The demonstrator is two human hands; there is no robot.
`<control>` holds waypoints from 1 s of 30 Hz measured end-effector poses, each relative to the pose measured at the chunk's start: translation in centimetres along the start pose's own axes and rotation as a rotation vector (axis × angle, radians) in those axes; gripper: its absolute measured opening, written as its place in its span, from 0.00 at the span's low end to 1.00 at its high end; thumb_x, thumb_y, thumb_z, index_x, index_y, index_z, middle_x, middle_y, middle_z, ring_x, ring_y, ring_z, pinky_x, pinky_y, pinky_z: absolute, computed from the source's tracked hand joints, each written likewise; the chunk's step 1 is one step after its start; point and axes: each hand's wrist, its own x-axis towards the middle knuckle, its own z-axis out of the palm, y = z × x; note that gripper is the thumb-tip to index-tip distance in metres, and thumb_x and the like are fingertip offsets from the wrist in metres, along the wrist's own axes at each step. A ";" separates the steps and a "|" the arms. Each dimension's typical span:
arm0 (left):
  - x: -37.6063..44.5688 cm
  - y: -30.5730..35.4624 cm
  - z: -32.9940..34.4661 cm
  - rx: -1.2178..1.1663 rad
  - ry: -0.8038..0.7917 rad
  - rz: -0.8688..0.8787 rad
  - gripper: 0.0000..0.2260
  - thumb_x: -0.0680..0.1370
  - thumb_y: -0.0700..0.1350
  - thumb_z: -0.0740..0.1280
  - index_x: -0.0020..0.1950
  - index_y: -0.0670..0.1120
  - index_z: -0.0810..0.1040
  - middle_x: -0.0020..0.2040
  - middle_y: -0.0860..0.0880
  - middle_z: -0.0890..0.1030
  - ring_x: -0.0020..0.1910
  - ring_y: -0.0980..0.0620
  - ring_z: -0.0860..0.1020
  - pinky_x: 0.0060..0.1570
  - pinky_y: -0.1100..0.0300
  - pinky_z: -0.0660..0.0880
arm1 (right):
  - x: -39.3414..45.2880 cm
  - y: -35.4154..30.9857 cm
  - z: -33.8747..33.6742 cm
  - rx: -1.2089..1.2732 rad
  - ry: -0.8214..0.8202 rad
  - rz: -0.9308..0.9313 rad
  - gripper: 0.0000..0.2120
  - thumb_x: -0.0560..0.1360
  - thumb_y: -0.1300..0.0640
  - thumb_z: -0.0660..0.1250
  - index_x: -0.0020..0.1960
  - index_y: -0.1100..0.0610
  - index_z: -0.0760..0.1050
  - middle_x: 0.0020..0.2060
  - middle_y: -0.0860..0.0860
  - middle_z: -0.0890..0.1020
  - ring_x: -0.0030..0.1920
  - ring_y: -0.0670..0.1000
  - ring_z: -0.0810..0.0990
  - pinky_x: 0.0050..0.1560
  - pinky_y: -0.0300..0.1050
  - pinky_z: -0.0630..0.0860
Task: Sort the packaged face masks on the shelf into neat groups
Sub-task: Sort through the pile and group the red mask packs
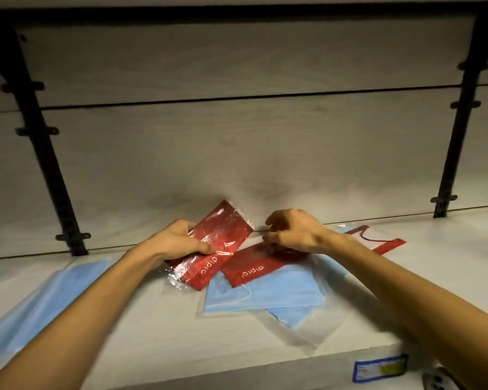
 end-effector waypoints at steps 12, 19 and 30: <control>-0.9 -0.5 -2.1 -0.321 0.282 -0.071 0.11 0.71 0.38 0.78 0.51 0.43 0.82 0.38 0.47 0.87 0.31 0.51 0.85 0.27 0.62 0.78 | 0.1 1.6 0.1 -0.127 -0.136 -0.030 0.22 0.67 0.33 0.74 0.50 0.48 0.82 0.46 0.45 0.83 0.49 0.49 0.80 0.52 0.45 0.78; -1.8 1.1 -0.6 -0.450 0.369 -0.056 0.07 0.74 0.38 0.75 0.51 0.44 0.82 0.39 0.45 0.87 0.33 0.51 0.85 0.28 0.61 0.78 | 0.1 1.2 -0.2 0.061 0.101 0.032 0.08 0.72 0.47 0.70 0.42 0.51 0.80 0.41 0.49 0.84 0.45 0.53 0.81 0.45 0.45 0.78; -11.2 -0.2 -2.1 -0.737 0.663 -0.042 0.09 0.73 0.36 0.68 0.51 0.45 0.80 0.45 0.45 0.86 0.42 0.46 0.84 0.47 0.51 0.81 | -1.7 -4.0 -0.2 0.800 0.304 0.033 0.03 0.72 0.57 0.69 0.39 0.55 0.79 0.36 0.56 0.84 0.39 0.58 0.83 0.44 0.54 0.80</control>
